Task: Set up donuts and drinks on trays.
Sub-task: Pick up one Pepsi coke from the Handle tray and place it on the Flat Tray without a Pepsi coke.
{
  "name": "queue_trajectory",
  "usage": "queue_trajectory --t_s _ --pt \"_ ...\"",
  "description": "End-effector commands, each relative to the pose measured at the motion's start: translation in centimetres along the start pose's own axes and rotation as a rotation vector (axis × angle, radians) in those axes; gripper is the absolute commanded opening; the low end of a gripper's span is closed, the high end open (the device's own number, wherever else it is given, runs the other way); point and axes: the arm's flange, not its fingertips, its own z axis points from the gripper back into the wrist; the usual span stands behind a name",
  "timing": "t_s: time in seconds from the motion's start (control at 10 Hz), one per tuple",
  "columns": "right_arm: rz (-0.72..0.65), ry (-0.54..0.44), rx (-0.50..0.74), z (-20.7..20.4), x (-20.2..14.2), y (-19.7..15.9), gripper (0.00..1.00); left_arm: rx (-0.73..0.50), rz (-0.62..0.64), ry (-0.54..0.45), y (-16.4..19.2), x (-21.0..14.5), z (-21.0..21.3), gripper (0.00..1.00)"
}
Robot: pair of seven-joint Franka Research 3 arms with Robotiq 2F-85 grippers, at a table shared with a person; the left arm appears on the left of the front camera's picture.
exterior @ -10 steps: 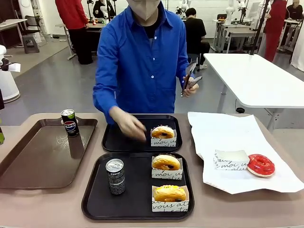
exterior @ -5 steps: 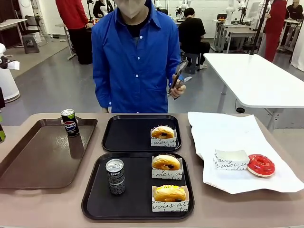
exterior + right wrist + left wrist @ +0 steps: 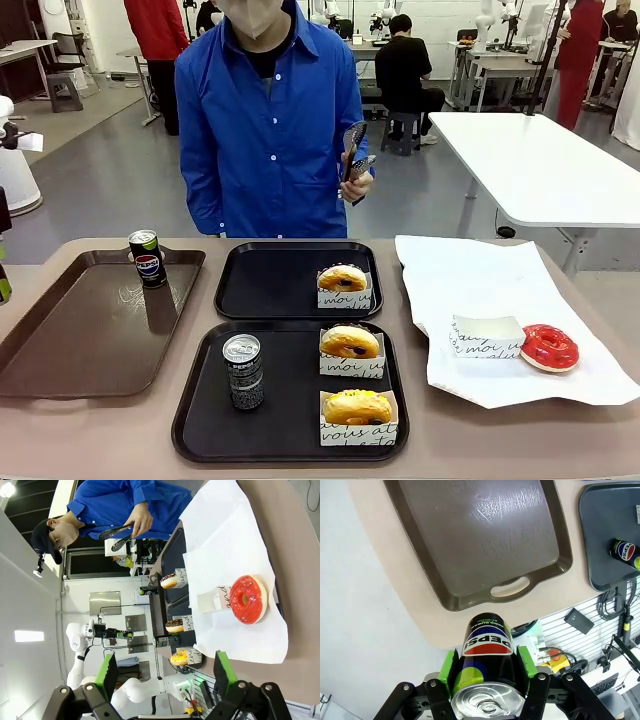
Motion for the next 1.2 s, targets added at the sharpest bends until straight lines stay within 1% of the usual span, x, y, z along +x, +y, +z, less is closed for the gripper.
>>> queue_trajectory --t_s 0.0,0.1,0.3,0.4,0.8,1.1 --pt "0.011 -0.006 0.019 0.0 0.2 -0.1 1.0 0.067 -0.101 -0.037 -2.1 0.4 -0.8 0.59" --pt "0.011 -0.006 0.019 0.0 0.2 -0.1 1.0 0.152 -0.226 -0.075 -6.0 2.5 -0.1 0.59" --pt "0.011 -0.006 0.019 0.0 0.2 -0.1 1.0 0.149 -0.248 -0.087 -6.6 2.7 0.0 0.59" --pt "0.011 -0.006 0.019 0.0 0.2 -0.1 1.0 0.161 -0.301 -0.106 -8.1 3.3 0.1 0.59" --pt "0.011 -0.006 0.019 0.0 0.2 -0.1 1.0 0.142 -0.447 -0.114 -12.9 6.7 0.6 0.59" --pt "0.011 -0.006 0.019 0.0 0.2 -0.1 1.0 0.116 -0.532 -0.086 -15.8 8.9 -0.6 0.59"
